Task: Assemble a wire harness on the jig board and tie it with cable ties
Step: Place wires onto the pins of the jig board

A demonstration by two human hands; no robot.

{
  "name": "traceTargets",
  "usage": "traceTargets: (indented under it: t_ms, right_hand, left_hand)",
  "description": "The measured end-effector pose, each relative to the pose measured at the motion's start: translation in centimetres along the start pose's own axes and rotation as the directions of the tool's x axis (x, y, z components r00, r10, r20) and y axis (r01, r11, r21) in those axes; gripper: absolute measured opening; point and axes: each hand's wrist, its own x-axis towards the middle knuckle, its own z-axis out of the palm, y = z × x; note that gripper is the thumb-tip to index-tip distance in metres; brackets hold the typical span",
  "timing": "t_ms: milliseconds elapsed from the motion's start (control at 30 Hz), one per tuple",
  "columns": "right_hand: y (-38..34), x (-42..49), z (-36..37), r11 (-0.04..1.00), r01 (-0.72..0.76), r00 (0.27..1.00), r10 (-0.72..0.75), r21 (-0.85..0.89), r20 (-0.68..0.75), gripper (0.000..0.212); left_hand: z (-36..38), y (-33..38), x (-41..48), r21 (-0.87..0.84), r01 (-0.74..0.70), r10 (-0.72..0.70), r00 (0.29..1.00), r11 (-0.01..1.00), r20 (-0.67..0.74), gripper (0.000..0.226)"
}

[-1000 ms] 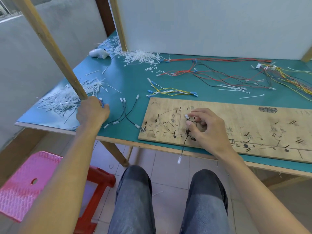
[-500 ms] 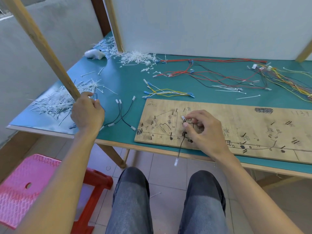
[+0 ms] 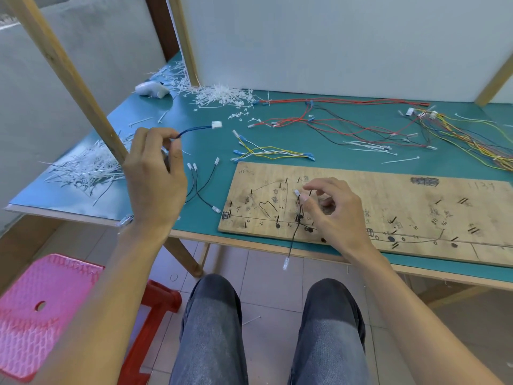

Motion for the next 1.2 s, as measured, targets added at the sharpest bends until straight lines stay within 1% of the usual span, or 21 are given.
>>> traceTargets:
  t_ms: [100, 167, 200, 233, 267, 300, 333, 367, 400, 467, 533, 600, 667, 733, 767, 833, 900, 967, 1067, 1133, 1200]
  right_hand:
    - [-1.3, 0.0, -0.5, 1.000, -0.008, 0.998, 0.007, -0.015, -0.056, 0.016]
    - [-2.9, 0.0, -0.8, 1.000, 0.015, 0.998, -0.014, 0.018, -0.066, 0.017]
    - [-3.9, 0.1, -0.9, 0.996, 0.009, 0.999, -0.005, 0.091, -0.035, 0.019]
    - [-5.2, 0.3, -0.9, 0.978, -0.022, 1.000, 0.018, 0.208, 0.024, 0.021]
    - [-6.5, 0.6, -0.9, 0.933, -0.067, 0.995, 0.037, 0.353, 0.091, 0.022]
    - [-7.7, 0.8, -1.0, 0.865, -0.099, 0.990, 0.037, 0.491, 0.134, 0.023]
    - [-8.6, 1.0, -1.0, 0.801, -0.102, 0.990, 0.024, 0.590, 0.138, 0.022]
    - [-9.3, 1.2, -1.1, 0.759, -0.084, 0.993, 0.011, 0.645, 0.117, 0.018]
    - [-9.6, 1.3, -1.2, 0.735, -0.066, 0.996, 0.004, 0.675, 0.092, 0.014]
    - [-9.6, 1.2, -1.3, 0.700, -0.074, 0.997, 0.035, 0.711, 0.069, 0.010]
    - [-9.0, 0.9, -1.4, 0.652, -0.150, 0.988, 0.134, 0.743, 0.081, 0.013]
    - [-8.3, 0.7, -1.6, 0.591, -0.238, 0.966, 0.228, 0.771, 0.124, 0.020]
    - [-7.5, 0.8, -1.7, 0.549, -0.286, 0.950, 0.269, 0.785, 0.158, 0.020]
    - [-6.9, 1.2, -1.9, 0.544, -0.308, 0.939, 0.305, 0.780, 0.158, 0.022]
    - [-6.7, 1.5, -1.9, 0.547, -0.323, 0.931, 0.331, 0.772, 0.155, 0.027]
    - [-6.1, 2.1, -2.0, 0.535, -0.379, 0.904, 0.388, 0.755, 0.179, 0.043]
    - [-5.5, 2.8, -2.0, 0.539, -0.449, 0.877, 0.418, 0.713, 0.237, 0.049]
    - [-5.0, 3.5, -1.9, 0.621, -0.490, 0.869, 0.402, 0.612, 0.289, 0.040]
    - [-4.7, 4.7, -1.4, 0.745, -0.473, 0.879, 0.361, 0.471, 0.313, 0.030]
    - [-4.6, 5.5, -1.3, 0.788, -0.456, 0.883, 0.344, 0.414, 0.320, 0.030]
    - [-4.4, 6.2, -1.4, 0.800, -0.448, 0.885, 0.331, 0.400, 0.328, 0.027]
  left_hand:
    - [-0.5, 2.6, -0.4, -0.071, -0.053, 0.054, 0.998, 0.996, 0.021, 0.013]
    - [-0.8, 4.4, -0.6, -0.140, -0.029, 0.035, 0.999, 0.990, 0.037, 0.011]
    - [-0.9, 5.4, -0.8, -0.184, -0.006, 0.016, 0.998, 0.983, 0.054, 0.008]
    - [-0.9, 6.4, -1.1, -0.235, 0.024, -0.005, 0.996, 0.972, 0.083, 0.006]
    - [-0.8, 7.4, -1.5, -0.286, 0.060, -0.024, 0.992, 0.956, 0.127, 0.003]
    - [-0.7, 8.4, -1.9, -0.334, 0.099, -0.039, 0.982, 0.937, 0.183, 0.002]
    - [-0.5, 9.2, -2.4, -0.375, 0.142, -0.049, 0.968, 0.916, 0.246, 0.003]
    - [-0.3, 9.8, -3.0, -0.413, 0.192, -0.060, 0.948, 0.890, 0.311, 0.004]
    - [-0.1, 10.2, -3.6, -0.451, 0.252, -0.075, 0.924, 0.856, 0.375, 0.005]
    - [0.3, 10.6, -4.6, -0.534, 0.395, -0.115, 0.869, 0.747, 0.482, 0.005]
    - [0.6, 10.7, -5.4, -0.582, 0.527, -0.164, 0.811, 0.619, 0.561, 0.004]
    - [1.0, 10.6, -5.9, -0.575, 0.619, -0.183, 0.750, 0.535, 0.636, 0.005]
    - [1.5, 10.3, -6.3, -0.534, 0.675, -0.172, 0.688, 0.509, 0.705, 0.010]
    - [1.9, 10.0, -6.7, -0.488, 0.705, -0.158, 0.638, 0.515, 0.754, 0.013]
    - [2.1, 9.9, -7.0, -0.472, 0.713, -0.157, 0.622, 0.519, 0.767, 0.013]
    - [2.4, 9.7, -7.6, -0.450, 0.723, -0.176, 0.609, 0.524, 0.773, 0.011]
    - [2.7, 9.6, -8.2, -0.427, 0.722, -0.220, 0.614, 0.544, 0.758, 0.009]
    - [3.1, 9.6, -8.8, -0.393, 0.705, -0.270, 0.631, 0.590, 0.727, 0.006]
    - [3.7, 9.8, -9.5, -0.330, 0.681, -0.293, 0.630, 0.653, 0.720, 0.008]
    - [3.9, 9.8, -9.8, -0.312, 0.685, -0.299, 0.618, 0.658, 0.727, 0.012]
    - [3.9, 9.6, -10.1, -0.313, 0.693, -0.314, 0.619, 0.649, 0.720, 0.012]
